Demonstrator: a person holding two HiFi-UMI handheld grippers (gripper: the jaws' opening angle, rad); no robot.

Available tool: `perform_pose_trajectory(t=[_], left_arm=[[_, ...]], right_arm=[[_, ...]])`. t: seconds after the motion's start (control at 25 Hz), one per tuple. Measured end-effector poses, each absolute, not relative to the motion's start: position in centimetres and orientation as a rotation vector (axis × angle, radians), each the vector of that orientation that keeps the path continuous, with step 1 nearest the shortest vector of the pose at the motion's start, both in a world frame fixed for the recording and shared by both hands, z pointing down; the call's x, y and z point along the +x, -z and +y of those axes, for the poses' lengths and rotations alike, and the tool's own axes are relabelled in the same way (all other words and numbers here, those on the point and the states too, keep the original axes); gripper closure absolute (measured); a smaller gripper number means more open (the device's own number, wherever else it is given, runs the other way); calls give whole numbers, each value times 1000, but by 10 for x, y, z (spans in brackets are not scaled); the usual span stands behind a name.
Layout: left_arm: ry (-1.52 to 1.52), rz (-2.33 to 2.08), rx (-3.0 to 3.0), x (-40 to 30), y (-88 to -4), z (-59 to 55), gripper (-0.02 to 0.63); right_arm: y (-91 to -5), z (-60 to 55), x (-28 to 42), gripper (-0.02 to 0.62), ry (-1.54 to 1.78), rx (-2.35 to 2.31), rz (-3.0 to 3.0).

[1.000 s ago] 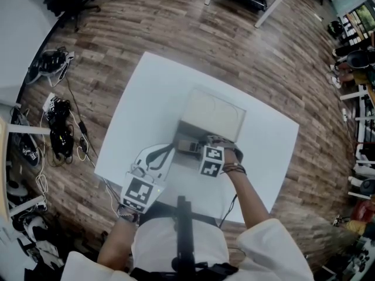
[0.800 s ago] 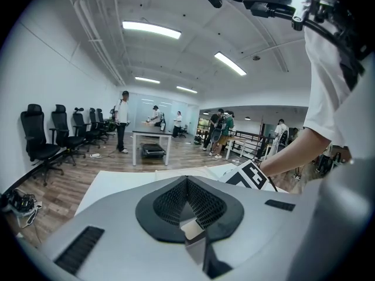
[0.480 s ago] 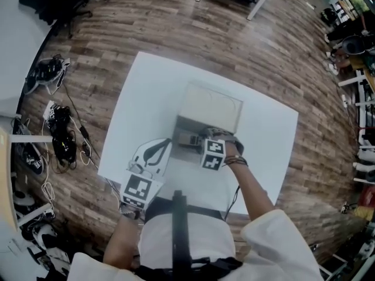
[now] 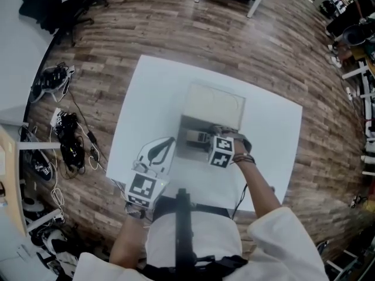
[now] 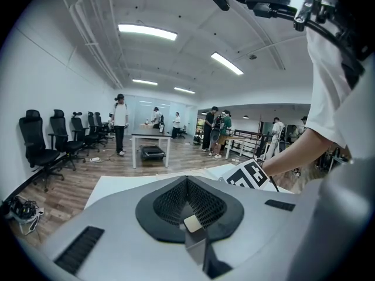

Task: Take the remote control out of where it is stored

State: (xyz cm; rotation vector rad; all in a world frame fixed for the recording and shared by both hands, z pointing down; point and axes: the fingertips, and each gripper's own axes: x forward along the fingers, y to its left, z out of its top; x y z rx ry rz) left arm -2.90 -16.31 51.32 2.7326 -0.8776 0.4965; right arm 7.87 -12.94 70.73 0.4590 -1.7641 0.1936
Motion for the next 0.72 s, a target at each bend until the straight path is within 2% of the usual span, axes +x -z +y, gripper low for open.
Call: perform_pose_trajectory(t=[0.72], left_arm=[[-488, -840, 2787, -12, -501, -169, 617]], right_arm=[[-677, -133, 99, 408, -243, 651, -1827]])
